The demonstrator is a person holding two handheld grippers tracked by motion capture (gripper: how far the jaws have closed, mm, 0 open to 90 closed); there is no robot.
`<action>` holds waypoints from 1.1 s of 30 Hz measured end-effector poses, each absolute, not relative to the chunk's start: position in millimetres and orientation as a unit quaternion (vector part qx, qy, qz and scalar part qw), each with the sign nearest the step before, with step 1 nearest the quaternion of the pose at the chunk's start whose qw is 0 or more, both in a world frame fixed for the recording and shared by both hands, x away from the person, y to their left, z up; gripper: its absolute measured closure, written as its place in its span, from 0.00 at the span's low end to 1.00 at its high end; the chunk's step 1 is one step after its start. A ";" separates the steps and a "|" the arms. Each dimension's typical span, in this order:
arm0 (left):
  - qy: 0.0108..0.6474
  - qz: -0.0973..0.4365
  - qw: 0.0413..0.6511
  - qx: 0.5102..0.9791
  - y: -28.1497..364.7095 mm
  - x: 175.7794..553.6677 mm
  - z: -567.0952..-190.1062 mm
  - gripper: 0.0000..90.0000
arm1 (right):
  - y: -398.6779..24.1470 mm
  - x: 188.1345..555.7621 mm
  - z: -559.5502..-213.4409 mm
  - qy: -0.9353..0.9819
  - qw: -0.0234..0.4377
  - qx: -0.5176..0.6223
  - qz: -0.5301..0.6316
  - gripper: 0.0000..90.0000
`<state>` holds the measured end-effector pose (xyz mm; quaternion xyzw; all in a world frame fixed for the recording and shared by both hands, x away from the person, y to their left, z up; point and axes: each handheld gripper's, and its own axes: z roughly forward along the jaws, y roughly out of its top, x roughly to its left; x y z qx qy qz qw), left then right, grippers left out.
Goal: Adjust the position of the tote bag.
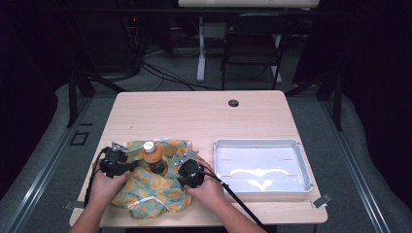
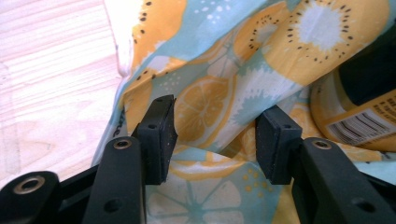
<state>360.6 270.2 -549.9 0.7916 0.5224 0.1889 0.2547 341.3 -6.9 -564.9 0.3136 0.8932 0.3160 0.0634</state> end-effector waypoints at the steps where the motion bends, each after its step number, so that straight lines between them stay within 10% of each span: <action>1: 0.522 0.193 0.251 0.792 270.5 360.7 -549.9 0.59 | -7.7 342.2 -564.3 0.896 0.064 0.310 0.312 0.87; 33: 0.509 0.175 0.282 0.794 275.5 349.5 -543.8 0.60 | -18.8 335.6 -551.4 0.873 0.060 0.330 0.353 0.81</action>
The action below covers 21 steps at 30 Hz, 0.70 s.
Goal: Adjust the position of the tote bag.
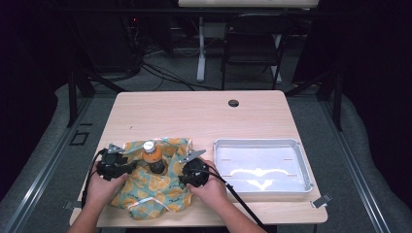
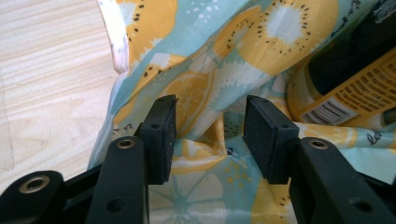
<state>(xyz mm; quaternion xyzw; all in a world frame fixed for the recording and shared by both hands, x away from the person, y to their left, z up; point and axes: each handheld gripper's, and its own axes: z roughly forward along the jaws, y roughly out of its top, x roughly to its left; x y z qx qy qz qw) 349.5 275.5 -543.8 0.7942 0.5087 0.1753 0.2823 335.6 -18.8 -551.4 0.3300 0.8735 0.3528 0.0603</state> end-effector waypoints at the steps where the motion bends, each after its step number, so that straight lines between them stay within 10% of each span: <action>1: 0.508 0.169 0.282 0.796 275.8 349.2 -543.3 0.60 | -18.6 334.8 -550.2 0.875 0.058 0.324 0.356 0.81; 21: 0.510 0.164 0.290 0.793 275.8 348.4 -543.6 0.60 | -8.5 298.2 -556.1 0.897 0.032 0.263 0.353 0.81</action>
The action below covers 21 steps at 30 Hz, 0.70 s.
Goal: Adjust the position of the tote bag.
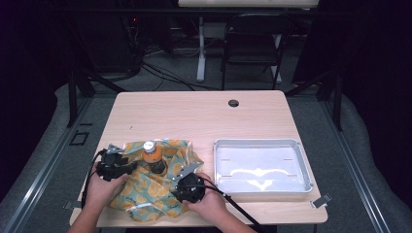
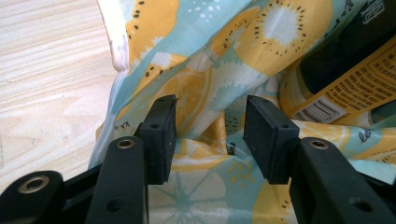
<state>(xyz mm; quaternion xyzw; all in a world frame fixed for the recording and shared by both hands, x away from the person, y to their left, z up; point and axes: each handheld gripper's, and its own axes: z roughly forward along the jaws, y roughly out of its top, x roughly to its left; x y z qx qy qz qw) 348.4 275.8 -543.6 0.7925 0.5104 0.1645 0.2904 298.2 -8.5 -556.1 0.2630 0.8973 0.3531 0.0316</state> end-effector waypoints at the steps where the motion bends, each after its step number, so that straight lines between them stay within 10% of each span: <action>1: 0.512 0.168 0.293 0.790 275.4 348.4 -544.1 0.60 | -9.3 298.9 -556.1 0.899 0.030 0.262 0.351 0.81; 21: 0.513 0.166 0.297 0.788 276.1 347.2 -540.5 0.60 | -11.1 301.0 -554.2 0.891 0.026 0.273 0.361 0.79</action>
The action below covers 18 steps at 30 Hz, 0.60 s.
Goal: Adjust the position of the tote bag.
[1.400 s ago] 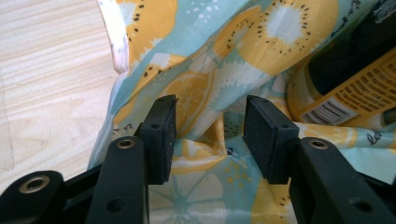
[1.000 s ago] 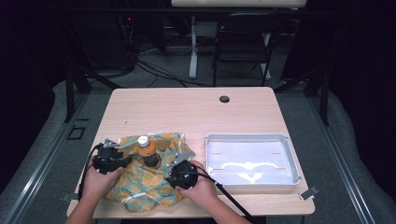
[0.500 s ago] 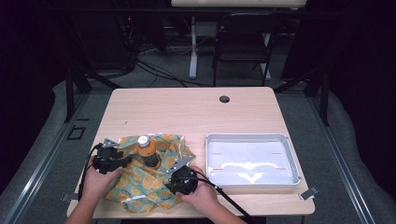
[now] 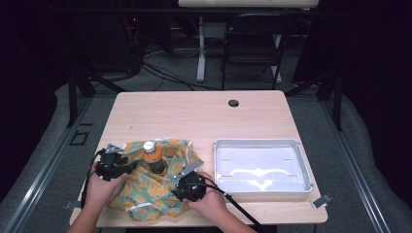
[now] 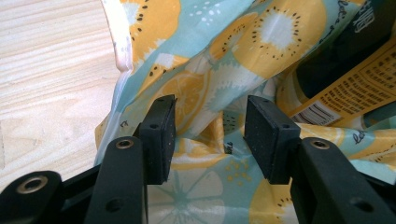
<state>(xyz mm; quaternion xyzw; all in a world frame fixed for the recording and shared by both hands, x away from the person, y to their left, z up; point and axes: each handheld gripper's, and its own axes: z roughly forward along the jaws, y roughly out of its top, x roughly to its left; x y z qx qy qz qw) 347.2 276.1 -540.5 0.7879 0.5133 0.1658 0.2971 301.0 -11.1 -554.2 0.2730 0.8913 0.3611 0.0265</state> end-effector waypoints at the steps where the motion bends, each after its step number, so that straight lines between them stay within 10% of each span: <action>1: 0.514 0.164 0.298 0.787 275.8 347.1 -540.1 0.59 | -11.4 301.5 -553.8 0.890 0.026 0.273 0.363 0.79; 18: 0.512 0.156 0.305 0.788 277.2 343.1 -529.3 0.60 | -13.6 308.9 -547.3 0.891 -0.003 0.283 0.355 0.70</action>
